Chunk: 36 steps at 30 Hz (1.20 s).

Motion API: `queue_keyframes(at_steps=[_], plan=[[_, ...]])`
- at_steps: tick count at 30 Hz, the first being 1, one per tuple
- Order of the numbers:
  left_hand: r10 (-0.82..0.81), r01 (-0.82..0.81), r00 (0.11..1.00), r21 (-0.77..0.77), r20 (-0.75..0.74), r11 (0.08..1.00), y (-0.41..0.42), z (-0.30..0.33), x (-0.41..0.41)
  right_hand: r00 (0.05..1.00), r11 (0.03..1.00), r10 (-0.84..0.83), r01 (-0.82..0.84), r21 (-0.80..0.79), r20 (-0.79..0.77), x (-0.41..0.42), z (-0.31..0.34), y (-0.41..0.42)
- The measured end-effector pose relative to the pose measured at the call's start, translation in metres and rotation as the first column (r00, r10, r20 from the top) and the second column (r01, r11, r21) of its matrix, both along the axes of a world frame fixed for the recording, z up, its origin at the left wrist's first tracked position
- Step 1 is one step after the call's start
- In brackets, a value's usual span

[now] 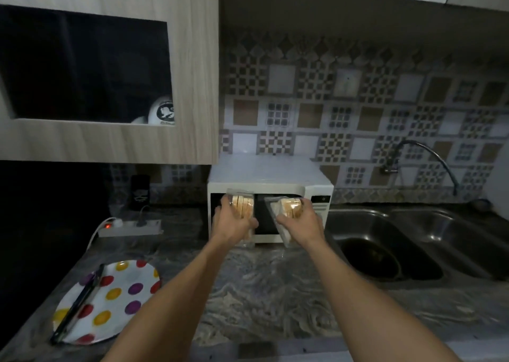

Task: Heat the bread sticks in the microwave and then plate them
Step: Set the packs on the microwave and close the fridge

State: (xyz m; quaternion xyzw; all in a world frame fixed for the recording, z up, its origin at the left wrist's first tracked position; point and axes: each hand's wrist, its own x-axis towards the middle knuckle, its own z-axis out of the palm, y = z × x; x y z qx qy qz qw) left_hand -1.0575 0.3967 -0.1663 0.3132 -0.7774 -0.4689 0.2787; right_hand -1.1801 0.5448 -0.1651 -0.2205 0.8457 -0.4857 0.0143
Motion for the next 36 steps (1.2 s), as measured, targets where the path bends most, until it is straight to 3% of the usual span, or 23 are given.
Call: queue_keyframes(at_steps=[7,14,36], plan=[[0.029,-0.029,1.000,-0.045,0.010,0.999,-0.053,0.039,-0.114,0.997,0.998,0.051,-0.049,0.042,-0.050,-0.121,0.038,-0.055],[0.078,-0.077,0.997,-0.056,0.007,0.995,-0.099,0.056,-0.172,0.998,0.998,0.050,-0.048,0.041,-0.032,-0.186,0.051,-0.105],[0.065,-0.075,0.978,0.045,0.197,0.996,-0.187,0.023,-0.262,0.999,0.984,0.026,-0.022,0.179,-0.021,-0.239,0.037,-0.183]])
